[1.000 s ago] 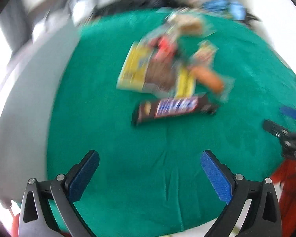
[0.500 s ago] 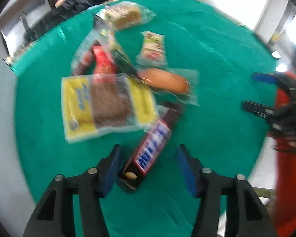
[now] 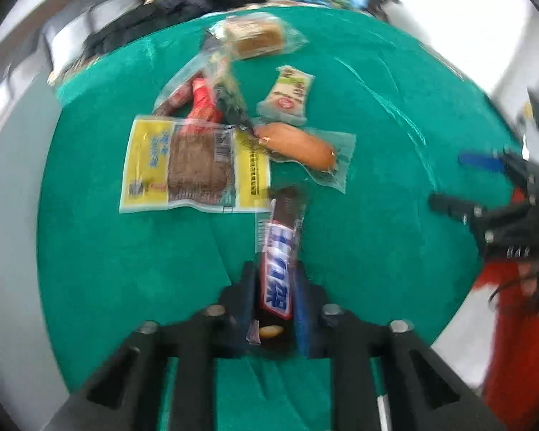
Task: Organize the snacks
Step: 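Grasp the brown chocolate bar with the left tool and lift it, then grasp the orange sausage pack with the right tool while the left tool holds the chocolate bar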
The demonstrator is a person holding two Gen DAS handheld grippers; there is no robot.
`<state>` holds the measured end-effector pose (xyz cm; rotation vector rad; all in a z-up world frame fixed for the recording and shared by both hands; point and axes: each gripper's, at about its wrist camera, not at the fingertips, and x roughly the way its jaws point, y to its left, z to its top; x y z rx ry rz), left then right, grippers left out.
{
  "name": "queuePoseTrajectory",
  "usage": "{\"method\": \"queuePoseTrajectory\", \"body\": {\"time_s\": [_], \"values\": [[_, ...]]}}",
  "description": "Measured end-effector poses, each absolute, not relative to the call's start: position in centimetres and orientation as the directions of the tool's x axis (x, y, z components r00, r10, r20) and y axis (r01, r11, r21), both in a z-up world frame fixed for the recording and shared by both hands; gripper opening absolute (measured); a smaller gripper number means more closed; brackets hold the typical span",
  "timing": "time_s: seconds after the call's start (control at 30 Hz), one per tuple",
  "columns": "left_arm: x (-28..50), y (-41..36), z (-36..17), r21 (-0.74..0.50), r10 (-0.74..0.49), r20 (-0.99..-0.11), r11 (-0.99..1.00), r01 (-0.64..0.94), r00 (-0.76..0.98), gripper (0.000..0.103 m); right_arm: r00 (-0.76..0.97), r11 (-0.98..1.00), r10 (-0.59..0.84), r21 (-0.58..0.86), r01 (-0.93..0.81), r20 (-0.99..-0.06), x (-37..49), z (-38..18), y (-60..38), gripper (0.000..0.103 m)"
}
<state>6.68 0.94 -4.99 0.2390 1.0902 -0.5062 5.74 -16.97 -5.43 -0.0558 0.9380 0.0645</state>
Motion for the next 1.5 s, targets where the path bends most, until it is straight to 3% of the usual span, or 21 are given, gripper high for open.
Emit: {"method": "queuePoseTrajectory", "body": {"time_s": [0.07,0.13,0.3,0.33,0.37,0.43,0.5,0.6,0.67,0.8,0.9,0.97,1.0,1.13,1.23,1.27,1.37,1.5], "values": [[5.9,2.4,-4.7,-0.091,-0.277,-0.875,0.900,0.427,0.397,0.017,0.523,0.996,0.065,0.020,-0.091,-0.850,6.8,-4.6,-16.9,0.094],[5.4,3.8,-4.4,-0.126,-0.287,-0.863,0.919,0.373,0.416,0.017,0.534,0.982,0.180,0.116,-0.151,-0.826,7.8,-3.1,-16.3,0.093],[4.8,7.5,-2.7,-0.208,-0.316,-0.817,0.941,0.265,0.481,0.016,0.411,0.910,0.240,0.057,-0.410,-0.879,14.2,-1.4,-8.3,0.091],[4.6,8.4,-2.4,-0.225,-0.320,-0.806,0.944,0.244,0.498,0.017,0.380,0.900,0.216,0.033,-0.434,-0.899,15.6,-1.9,-7.0,0.084],[4.6,8.8,-2.5,-0.232,-0.322,-0.800,0.944,0.234,0.506,0.017,0.346,0.892,0.195,0.019,-0.452,-0.918,16.7,-2.6,-6.1,0.058],[3.8,9.8,-2.8,-0.243,-0.326,-0.791,0.944,0.223,0.519,0.017,0.286,0.890,0.150,0.003,-0.456,-0.946,18.5,-3.9,-5.2,0.059],[3.4,9.9,-3.1,-0.239,-0.323,-0.793,0.945,0.224,0.517,0.016,0.278,0.890,0.142,0.000,-0.456,-0.950,19.2,-3.7,-5.1,0.053],[3.3,9.8,-2.9,-0.258,-0.347,-0.782,0.937,0.238,0.518,0.016,0.300,0.902,0.159,0.015,-0.432,-0.941,18.5,-2.1,-6.2,0.016],[4.2,8.7,-3.0,-0.262,-0.359,-0.776,0.931,0.254,0.519,0.016,0.304,0.913,0.171,0.035,-0.407,-0.937,17.8,-1.5,-7.3,0.003],[4.7,7.5,-3.8,-0.246,-0.352,-0.796,0.931,0.268,0.492,0.017,0.270,0.927,0.152,0.043,-0.372,-0.951,17.1,-2.1,-9.3,0.005],[4.6,7.1,-4.1,-0.236,-0.344,-0.803,0.934,0.269,0.487,0.016,0.310,0.923,0.143,0.014,-0.385,-0.940,16.9,-2.4,-9.4,0.026],[4.7,7.4,-3.9,-0.248,-0.348,-0.798,0.934,0.258,0.492,0.016,0.344,0.908,0.127,-0.031,-0.418,-0.930,16.5,-2.5,-8.2,0.059],[4.8,7.6,-3.9,-0.256,-0.351,-0.797,0.933,0.252,0.492,0.017,0.368,0.894,0.100,-0.079,-0.441,-0.924,16.6,-2.6,-7.6,0.061],[5.2,8.0,-4.3,-0.275,-0.355,-0.801,0.933,0.230,0.481,0.016,0.395,0.818,0.040,-0.197,-0.541,-0.918,16.4,-4.7,-4.4,0.056],[4.8,8.1,-3.7,-0.292,-0.371,-0.788,0.928,0.233,0.491,0.016,0.369,0.845,0.042,-0.163,-0.508,-0.928,16.9,-4.3,-5.1,0.028],[4.7,8.2,-3.5,-0.301,-0.379,-0.782,0.925,0.233,0.495,0.016,0.345,0.861,0.047,-0.137,-0.490,-0.937,17.4,-3.9,-5.4,0.024],[4.6,8.6,-2.4,-0.342,-0.411,-0.755,0.912,0.227,0.512,0.016,0.282,0.899,0.085,-0.049,-0.436,-0.956,17.5,-3.2,-7.6,0.023],[4.5,9.4,-0.2,-0.412,-0.462,-0.710,0.885,0.220,0.531,0.016,0.276,0.942,0.250,0.167,-0.292,-0.928,17.7,-1.3,-12.1,0.024]]}}
